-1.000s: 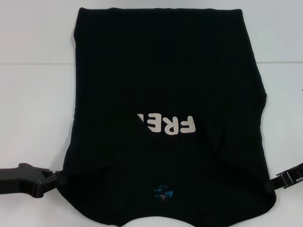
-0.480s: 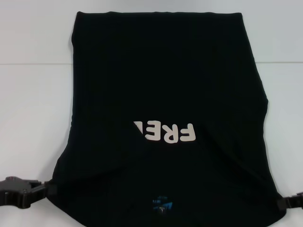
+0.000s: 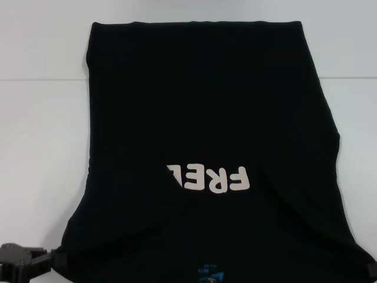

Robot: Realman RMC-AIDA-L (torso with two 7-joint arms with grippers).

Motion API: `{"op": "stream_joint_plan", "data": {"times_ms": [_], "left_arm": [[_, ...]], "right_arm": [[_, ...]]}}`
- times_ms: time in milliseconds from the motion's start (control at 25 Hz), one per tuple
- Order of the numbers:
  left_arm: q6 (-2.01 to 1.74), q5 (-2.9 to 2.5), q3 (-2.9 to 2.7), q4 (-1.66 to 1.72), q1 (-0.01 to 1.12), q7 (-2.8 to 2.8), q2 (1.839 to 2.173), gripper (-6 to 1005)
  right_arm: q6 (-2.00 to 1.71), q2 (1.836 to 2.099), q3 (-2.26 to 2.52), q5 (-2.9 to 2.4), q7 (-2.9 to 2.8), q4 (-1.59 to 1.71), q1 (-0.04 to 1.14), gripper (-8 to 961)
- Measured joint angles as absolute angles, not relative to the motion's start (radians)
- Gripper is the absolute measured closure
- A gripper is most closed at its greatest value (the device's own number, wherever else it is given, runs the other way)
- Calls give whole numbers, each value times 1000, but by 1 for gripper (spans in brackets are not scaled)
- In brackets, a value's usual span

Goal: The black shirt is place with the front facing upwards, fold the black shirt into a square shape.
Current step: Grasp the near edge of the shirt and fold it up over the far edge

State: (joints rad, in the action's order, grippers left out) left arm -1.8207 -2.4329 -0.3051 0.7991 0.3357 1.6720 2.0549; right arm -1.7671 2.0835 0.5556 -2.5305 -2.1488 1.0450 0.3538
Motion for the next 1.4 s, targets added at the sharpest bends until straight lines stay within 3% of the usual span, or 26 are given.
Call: {"op": "stream_joint_plan", "data": {"times_ms": [680,1000,1200,1400], "left_arm": [[-1865,-2438,-305,747,274,1667,2050,966],[-1808,-2425,-240,660,433,1699,2032,966],[-1674,-2412,-156,557,602,1751,1995,965],[-1467,-2371,-144,506,734,1801,1982,965]], "right_arm": [[-1811,2084,481,-2529,-2098,1043,310,924],[-1815,2078,435,-2471,-2100,1037,405,924],[-1732,2028,415,-2459,-2113,937,529,924],[-1568,1947,420,-2459,-2118,766,647,924]]}}
